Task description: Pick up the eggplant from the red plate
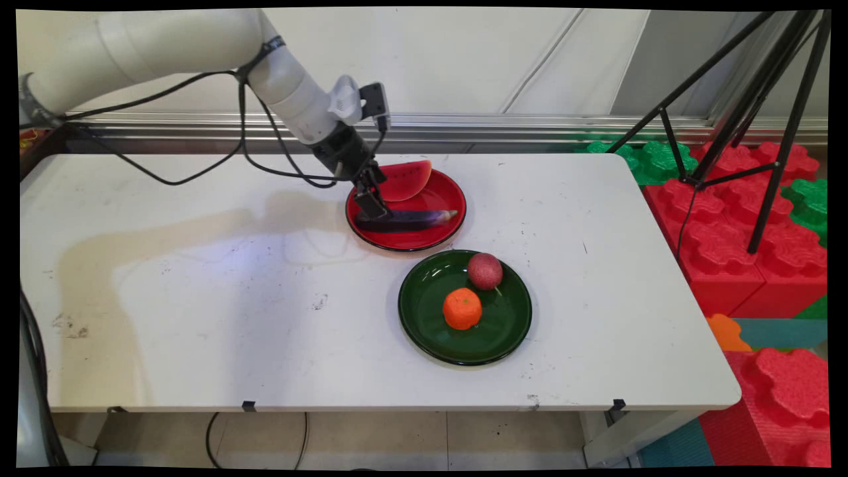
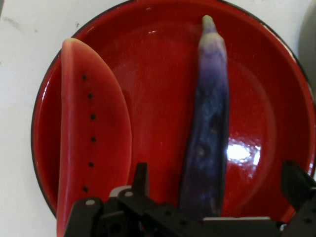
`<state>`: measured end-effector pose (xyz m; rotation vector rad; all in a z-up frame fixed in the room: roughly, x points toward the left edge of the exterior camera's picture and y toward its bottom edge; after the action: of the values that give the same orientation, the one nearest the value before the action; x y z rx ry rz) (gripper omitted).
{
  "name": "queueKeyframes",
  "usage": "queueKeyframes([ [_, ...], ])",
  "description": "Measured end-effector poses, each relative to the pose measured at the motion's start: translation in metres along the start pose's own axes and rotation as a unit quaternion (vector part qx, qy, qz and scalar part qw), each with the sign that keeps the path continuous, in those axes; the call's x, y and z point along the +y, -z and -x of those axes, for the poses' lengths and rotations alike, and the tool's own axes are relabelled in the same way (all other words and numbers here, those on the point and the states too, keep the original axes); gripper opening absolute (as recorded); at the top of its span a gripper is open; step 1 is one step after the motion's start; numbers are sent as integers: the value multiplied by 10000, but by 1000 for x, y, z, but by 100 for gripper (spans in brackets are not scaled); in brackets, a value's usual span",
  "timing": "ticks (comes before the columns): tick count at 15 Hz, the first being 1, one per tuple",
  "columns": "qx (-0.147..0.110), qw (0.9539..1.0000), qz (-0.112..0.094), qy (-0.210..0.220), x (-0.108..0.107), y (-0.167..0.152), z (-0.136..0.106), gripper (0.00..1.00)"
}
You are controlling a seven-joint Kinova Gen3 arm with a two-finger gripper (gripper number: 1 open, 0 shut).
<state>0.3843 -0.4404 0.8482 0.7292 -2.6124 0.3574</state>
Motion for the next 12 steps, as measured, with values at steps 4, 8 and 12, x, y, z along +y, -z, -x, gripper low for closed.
queueKeyframes([
  [4,-144,9999,64,-69,-10,-22,-7,100],
  [8,-257,9994,157,-155,-14,-37,-10,100],
  [12,-337,9989,254,-215,-13,-48,-12,100],
])
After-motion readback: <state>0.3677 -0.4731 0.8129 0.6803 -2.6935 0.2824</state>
